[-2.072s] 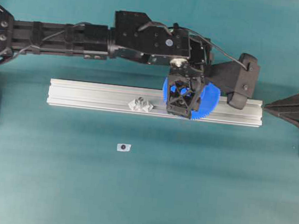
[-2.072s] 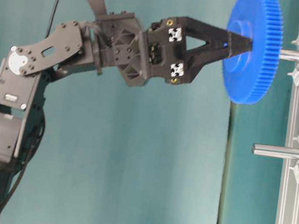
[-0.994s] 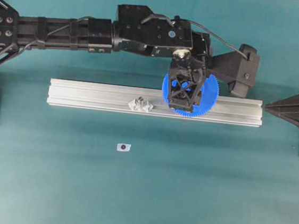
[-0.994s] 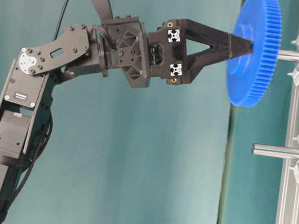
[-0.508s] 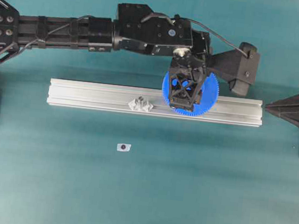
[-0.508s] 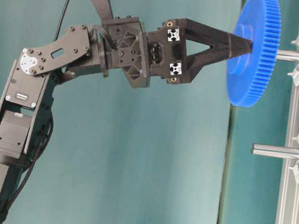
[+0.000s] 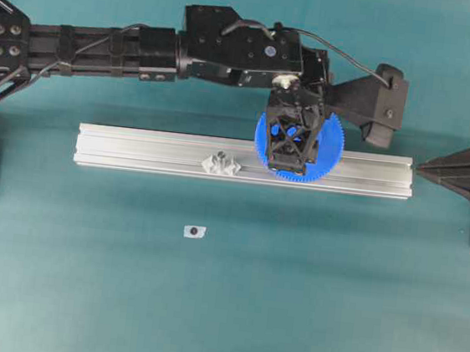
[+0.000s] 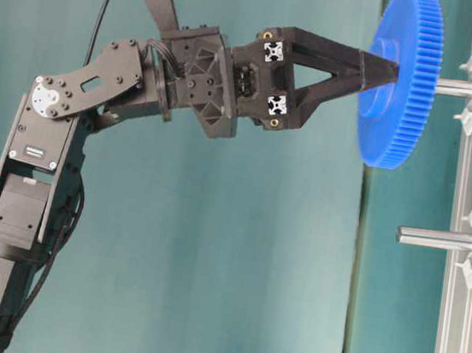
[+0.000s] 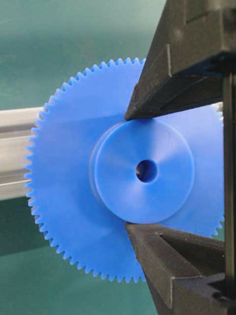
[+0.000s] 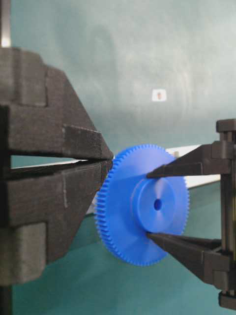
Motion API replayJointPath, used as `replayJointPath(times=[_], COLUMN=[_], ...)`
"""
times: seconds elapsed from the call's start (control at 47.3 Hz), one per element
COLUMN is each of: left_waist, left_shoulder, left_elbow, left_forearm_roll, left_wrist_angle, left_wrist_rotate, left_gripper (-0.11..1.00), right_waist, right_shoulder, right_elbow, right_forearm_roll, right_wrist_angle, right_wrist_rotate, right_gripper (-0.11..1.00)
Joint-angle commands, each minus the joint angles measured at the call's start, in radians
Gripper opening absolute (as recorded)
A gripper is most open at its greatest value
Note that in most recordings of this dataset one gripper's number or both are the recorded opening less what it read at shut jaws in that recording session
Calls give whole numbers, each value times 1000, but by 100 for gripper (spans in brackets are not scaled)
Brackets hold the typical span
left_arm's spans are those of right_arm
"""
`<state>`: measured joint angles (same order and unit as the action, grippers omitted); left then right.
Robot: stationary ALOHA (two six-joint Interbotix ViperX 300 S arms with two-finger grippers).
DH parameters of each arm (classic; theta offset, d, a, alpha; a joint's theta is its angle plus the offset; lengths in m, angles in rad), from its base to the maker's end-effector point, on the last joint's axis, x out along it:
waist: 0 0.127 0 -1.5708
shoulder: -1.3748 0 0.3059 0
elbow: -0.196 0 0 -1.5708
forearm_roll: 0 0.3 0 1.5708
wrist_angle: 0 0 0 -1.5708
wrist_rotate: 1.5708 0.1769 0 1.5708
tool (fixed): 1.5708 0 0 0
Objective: Find the location of the shaft and insert the large gear.
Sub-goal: 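Lower the blue gear onto the shaft and open the left gripper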
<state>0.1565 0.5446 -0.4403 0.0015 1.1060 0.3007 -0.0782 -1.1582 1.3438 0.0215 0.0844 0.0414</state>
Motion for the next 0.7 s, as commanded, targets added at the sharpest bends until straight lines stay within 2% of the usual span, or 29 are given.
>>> replayJointPath(times=[0.0,0.275,0.402,0.677], left_waist=[11,2,-5,-11], left_shoulder=[-20,-18,-21,-21], left_elbow=[-18,-21,-23,-41], left_forearm_roll=[8,9,9,9], left_wrist_angle=[-3,21,20,18], left_wrist_rotate=[0,-2,2,2], left_gripper=[73,72,80,80], right_waist=[-2,-2,-3,-2], right_shoulder=[6,8,6,6], right_elbow=[-12,-12,-12,-14], right_forearm_roll=[0,0,0,0], right_wrist_angle=[-6,-6,-6,-6], right_wrist_rotate=[12,12,12,12], right_gripper=[4,4,4,4])
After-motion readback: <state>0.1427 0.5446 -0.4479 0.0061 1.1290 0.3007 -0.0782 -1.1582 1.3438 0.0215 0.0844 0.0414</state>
